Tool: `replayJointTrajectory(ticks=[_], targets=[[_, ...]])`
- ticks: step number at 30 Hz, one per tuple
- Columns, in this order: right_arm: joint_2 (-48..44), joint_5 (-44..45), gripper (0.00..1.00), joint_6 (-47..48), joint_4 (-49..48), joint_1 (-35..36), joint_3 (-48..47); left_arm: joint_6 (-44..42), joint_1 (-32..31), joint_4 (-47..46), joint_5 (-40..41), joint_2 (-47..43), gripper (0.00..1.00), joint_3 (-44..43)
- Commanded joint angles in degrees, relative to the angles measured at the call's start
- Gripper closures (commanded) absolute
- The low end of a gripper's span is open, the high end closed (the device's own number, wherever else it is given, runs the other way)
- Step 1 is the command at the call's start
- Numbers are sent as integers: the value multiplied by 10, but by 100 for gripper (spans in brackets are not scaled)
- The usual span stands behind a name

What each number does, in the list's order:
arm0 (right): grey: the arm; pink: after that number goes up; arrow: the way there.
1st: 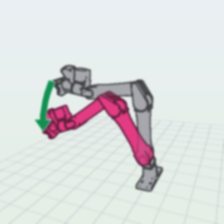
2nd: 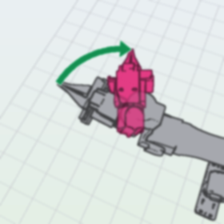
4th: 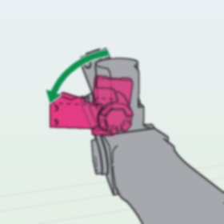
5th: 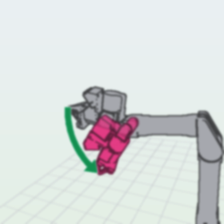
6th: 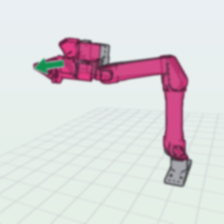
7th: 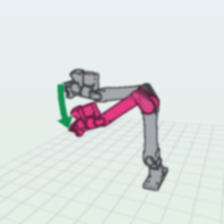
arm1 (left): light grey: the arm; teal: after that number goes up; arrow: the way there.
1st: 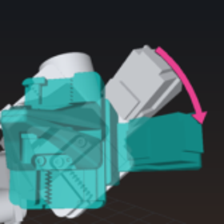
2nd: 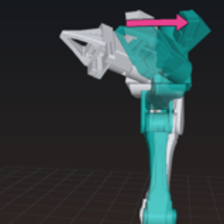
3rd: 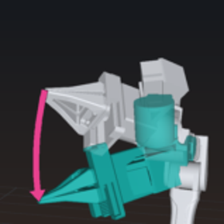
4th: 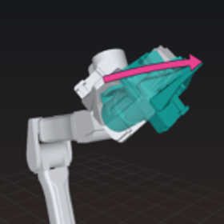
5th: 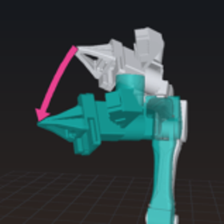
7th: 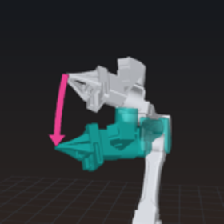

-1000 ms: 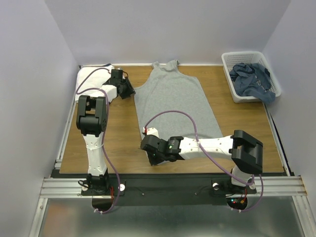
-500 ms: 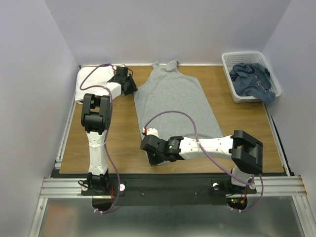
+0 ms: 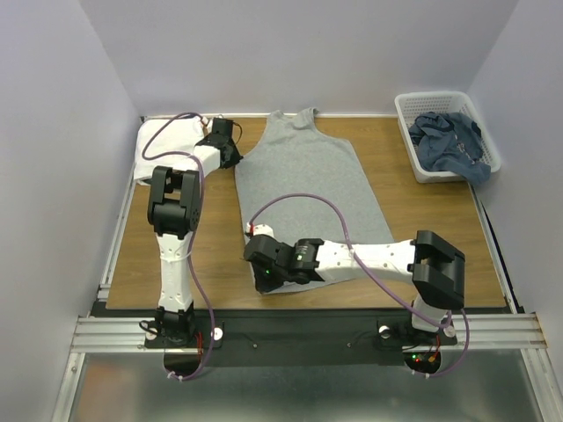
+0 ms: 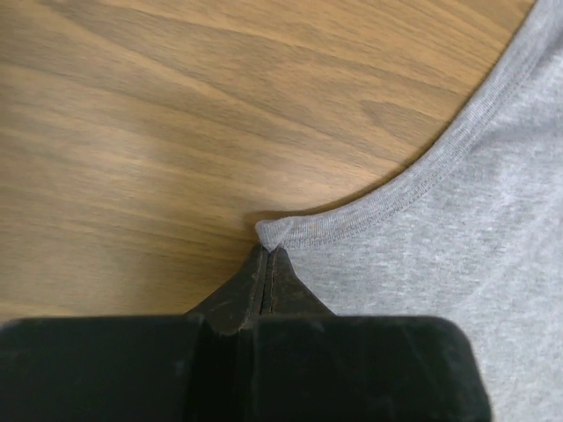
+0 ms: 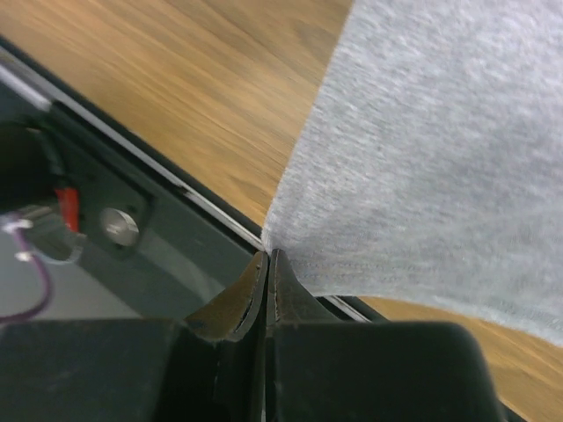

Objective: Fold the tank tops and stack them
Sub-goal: Fold the tank top

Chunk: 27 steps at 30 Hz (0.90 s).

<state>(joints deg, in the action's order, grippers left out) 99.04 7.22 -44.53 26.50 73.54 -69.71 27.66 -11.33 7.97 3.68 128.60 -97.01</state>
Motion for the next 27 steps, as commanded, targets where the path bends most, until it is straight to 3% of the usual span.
replayJointTrajectory(ticks=[1, 12, 27], targets=[[30, -58, 100, 8, -29, 5, -69, 12, 28, -1, 53, -65, 100, 14], [96, -107, 100, 17, -47, -6, -144, 9, 55, 4, 33, -65, 100, -18], [-32, -109, 99, -13, -104, -96, 40, 45, 5, -1, 41, -26, 100, -88]])
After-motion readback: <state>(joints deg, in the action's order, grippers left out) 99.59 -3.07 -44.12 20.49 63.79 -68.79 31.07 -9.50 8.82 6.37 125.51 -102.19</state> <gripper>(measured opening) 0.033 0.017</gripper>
